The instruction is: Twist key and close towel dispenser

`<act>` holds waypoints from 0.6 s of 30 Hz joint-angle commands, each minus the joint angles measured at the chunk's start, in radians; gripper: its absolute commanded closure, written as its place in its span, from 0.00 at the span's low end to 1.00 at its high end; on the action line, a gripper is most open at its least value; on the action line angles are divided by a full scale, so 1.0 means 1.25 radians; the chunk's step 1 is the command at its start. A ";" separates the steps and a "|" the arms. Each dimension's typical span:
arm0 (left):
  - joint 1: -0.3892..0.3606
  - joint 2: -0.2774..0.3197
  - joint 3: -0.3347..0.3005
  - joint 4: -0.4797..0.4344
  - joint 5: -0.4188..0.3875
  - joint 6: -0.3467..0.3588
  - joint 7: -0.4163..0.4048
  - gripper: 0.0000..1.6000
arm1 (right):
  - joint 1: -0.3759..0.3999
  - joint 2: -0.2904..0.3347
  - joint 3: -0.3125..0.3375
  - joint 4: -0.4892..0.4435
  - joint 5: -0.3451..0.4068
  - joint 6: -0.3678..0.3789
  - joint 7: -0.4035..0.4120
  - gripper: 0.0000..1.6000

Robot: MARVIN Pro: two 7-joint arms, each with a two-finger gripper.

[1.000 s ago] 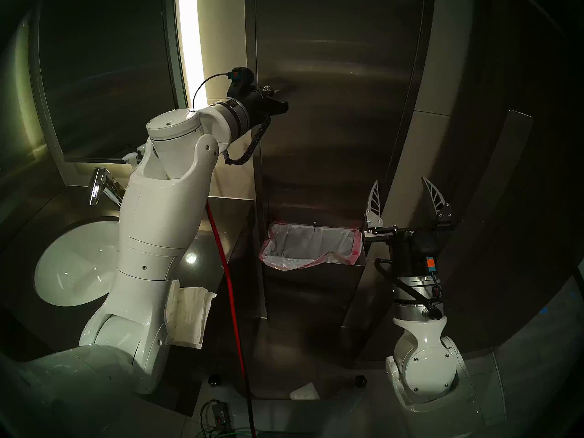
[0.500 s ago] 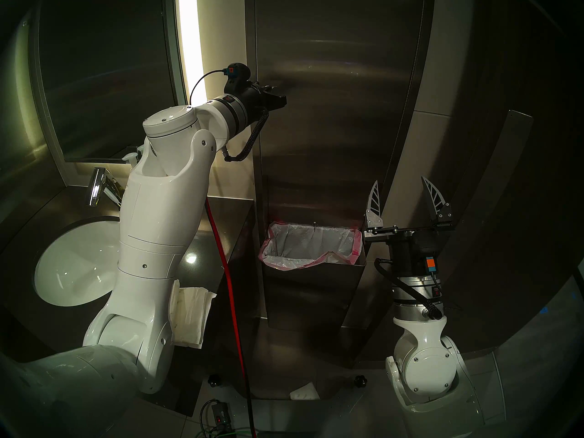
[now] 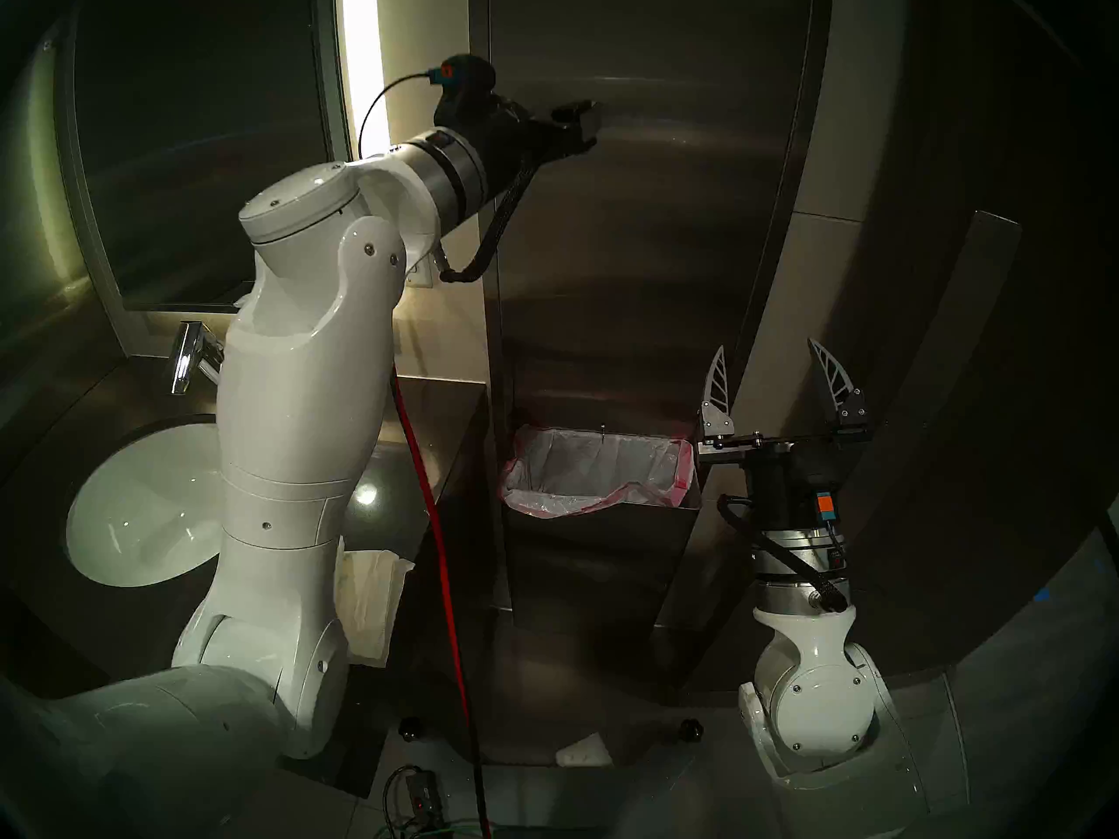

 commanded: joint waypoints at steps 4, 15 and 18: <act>0.114 0.051 -0.091 -0.098 0.013 0.058 0.075 0.00 | 0.004 0.000 0.001 -0.010 0.001 -0.001 -0.002 0.00; 0.227 0.042 -0.209 -0.110 0.036 0.156 0.192 0.00 | 0.005 0.003 0.000 -0.008 0.000 -0.001 -0.005 0.00; 0.251 0.021 -0.229 -0.123 0.035 0.184 0.211 0.00 | 0.005 0.004 0.000 -0.008 0.000 -0.001 -0.006 0.00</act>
